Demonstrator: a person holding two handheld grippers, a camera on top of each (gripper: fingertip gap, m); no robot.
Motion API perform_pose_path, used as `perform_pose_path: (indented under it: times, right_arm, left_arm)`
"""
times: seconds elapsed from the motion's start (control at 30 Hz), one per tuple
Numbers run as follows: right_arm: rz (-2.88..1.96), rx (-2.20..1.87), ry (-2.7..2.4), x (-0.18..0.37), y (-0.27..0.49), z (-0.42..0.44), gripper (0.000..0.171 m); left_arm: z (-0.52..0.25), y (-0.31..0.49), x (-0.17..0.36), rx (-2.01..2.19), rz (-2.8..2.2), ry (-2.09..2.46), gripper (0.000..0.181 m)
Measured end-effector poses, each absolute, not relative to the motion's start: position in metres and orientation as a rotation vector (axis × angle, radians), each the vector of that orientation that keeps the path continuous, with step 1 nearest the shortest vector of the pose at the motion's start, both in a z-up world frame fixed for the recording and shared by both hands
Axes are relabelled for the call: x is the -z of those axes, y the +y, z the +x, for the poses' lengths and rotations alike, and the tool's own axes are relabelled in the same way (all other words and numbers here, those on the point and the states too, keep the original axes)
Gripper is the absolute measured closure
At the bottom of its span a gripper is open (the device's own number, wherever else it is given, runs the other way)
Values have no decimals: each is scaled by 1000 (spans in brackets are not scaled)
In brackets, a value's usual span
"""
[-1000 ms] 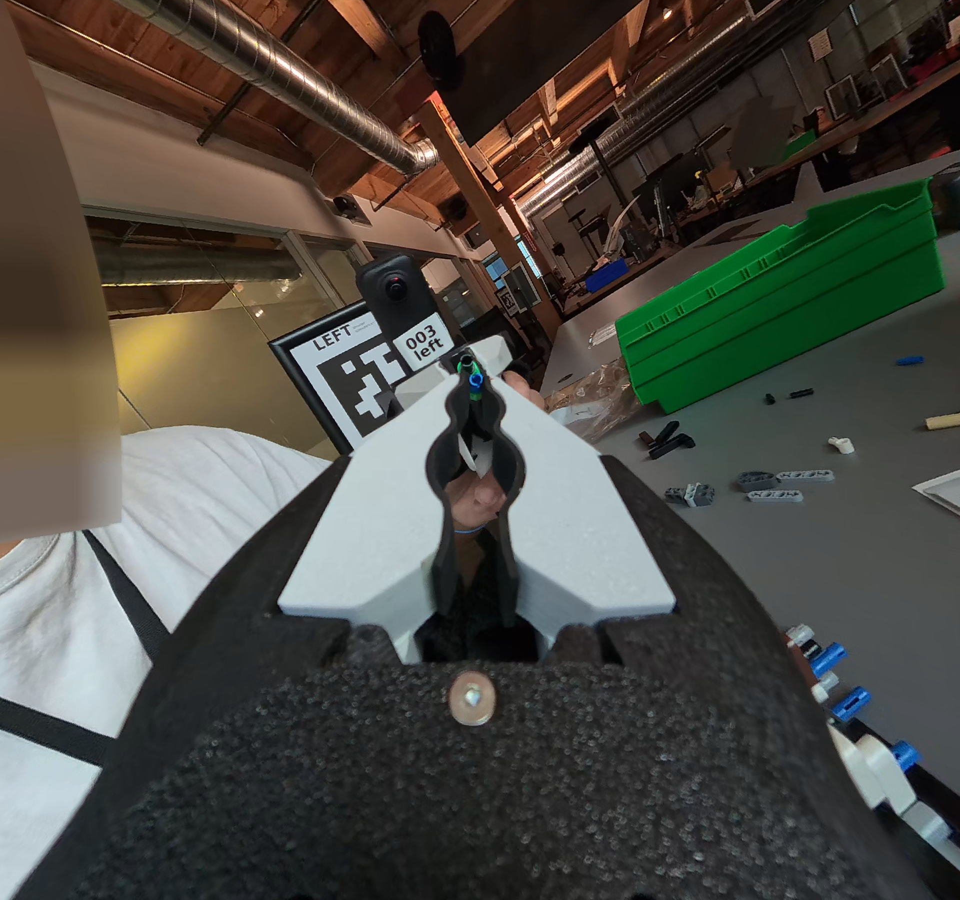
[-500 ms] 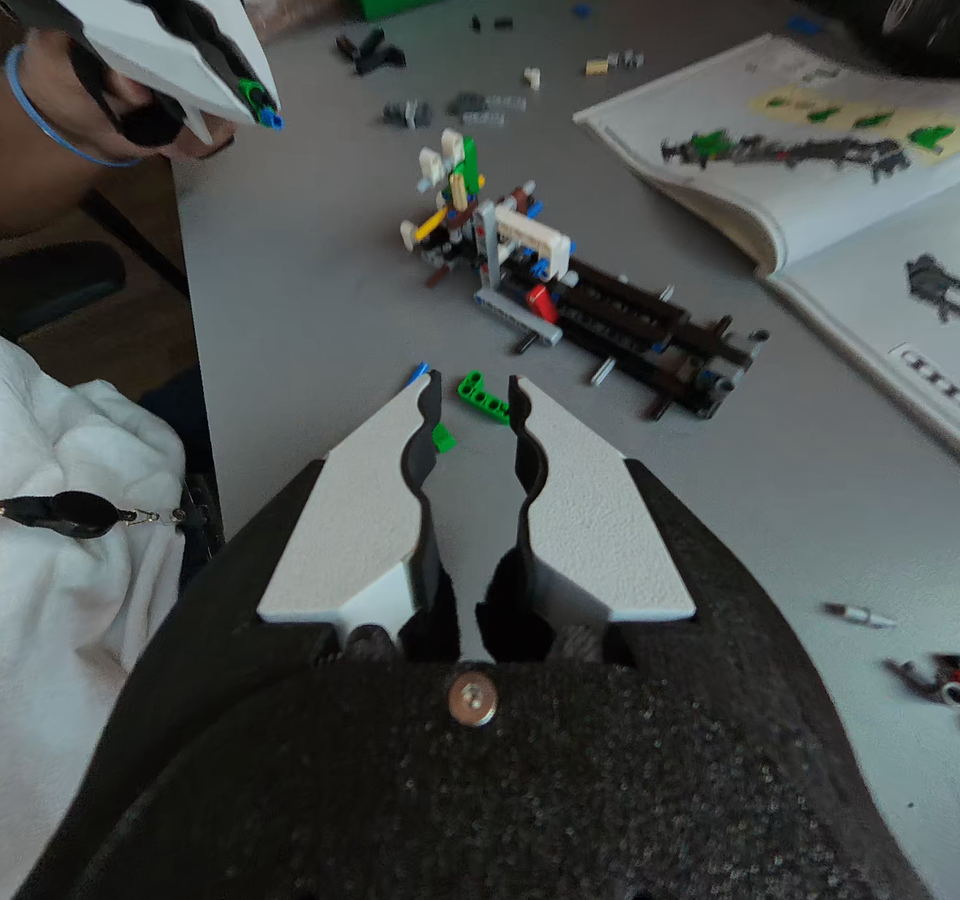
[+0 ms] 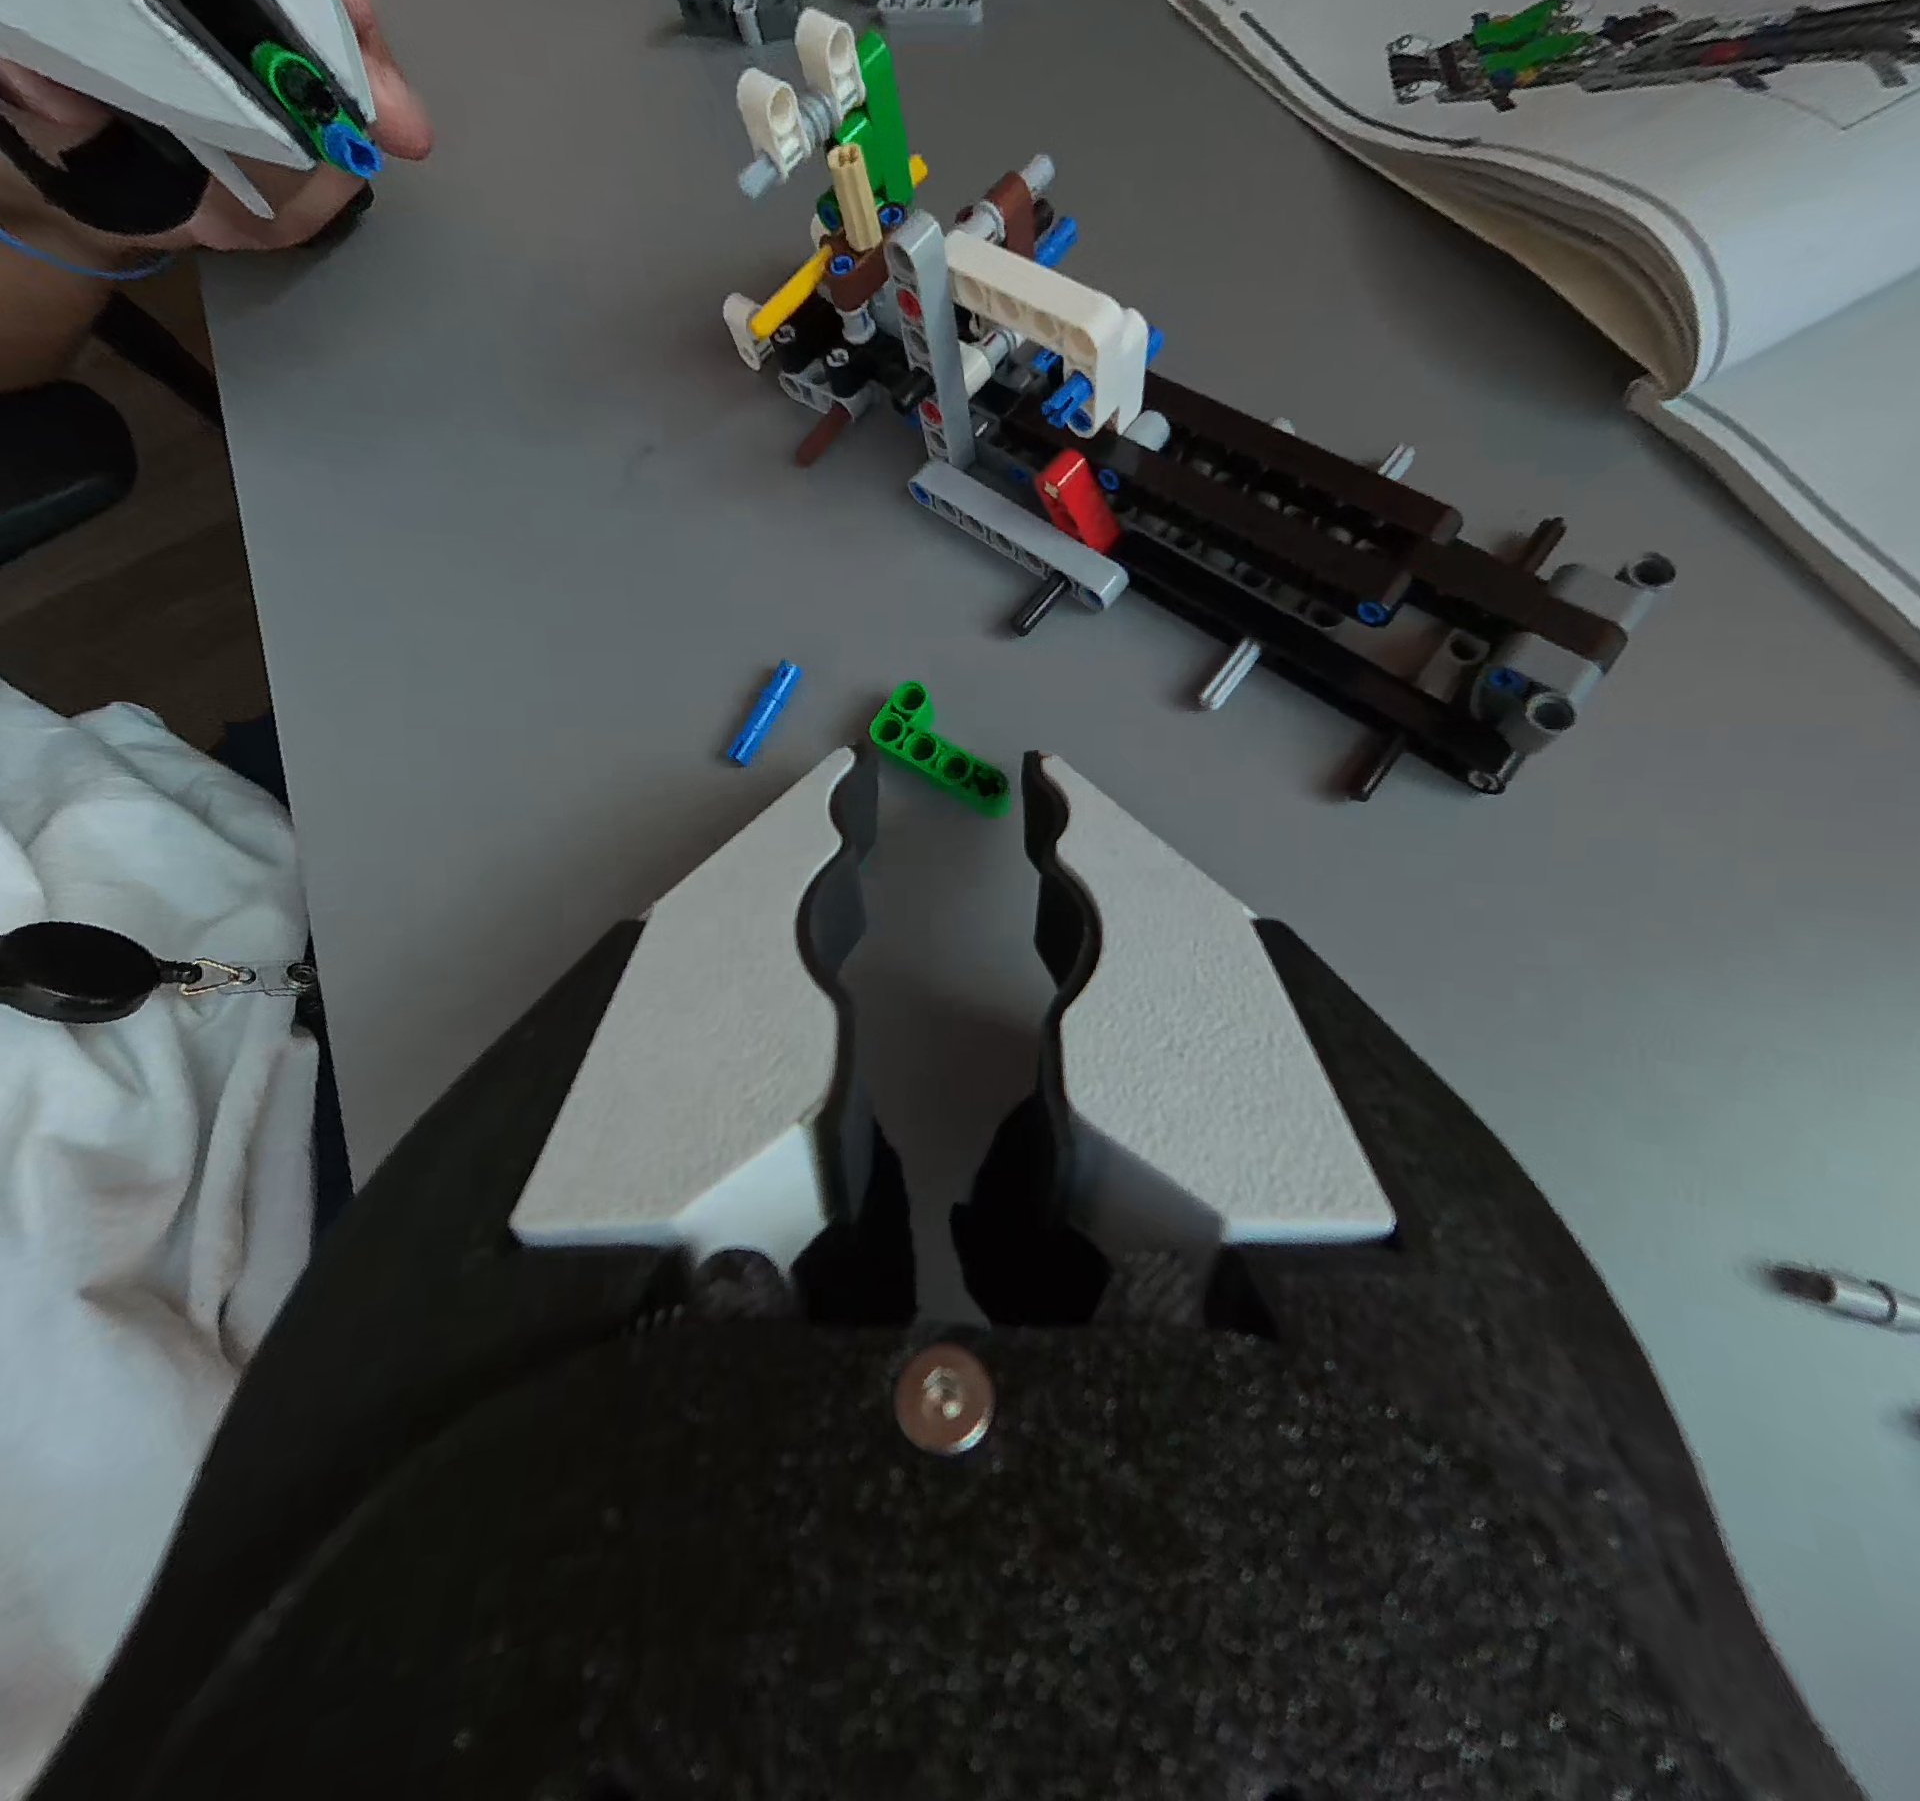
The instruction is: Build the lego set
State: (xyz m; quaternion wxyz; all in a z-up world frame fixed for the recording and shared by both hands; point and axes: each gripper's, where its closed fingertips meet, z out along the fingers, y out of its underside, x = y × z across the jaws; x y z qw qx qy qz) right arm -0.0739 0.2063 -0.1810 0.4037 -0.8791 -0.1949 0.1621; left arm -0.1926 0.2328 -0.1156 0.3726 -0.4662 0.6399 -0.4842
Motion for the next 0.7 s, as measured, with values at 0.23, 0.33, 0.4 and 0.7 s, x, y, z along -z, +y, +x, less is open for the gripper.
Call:
perform_pose_path:
  times: [0.23,0.33,0.4,0.7]
  right_arm:
    - [-2273,-329,-677,189,211,-83,144]
    - [-2259,-239,-762,190,213,-86,155]
    - [-2243,-191,-811,190,212,-89,159]
    - [-1816,367,-1375,167,188,-145,159]
  left_arm:
    - [-193,236,113,1288,-1220,1620,176]
    - [-193,236,112,1301,-1222,1614,176]
    - [-193,236,113,1298,-1226,1615,175]
    - [-186,247,138,1197,-1430,1678,175]
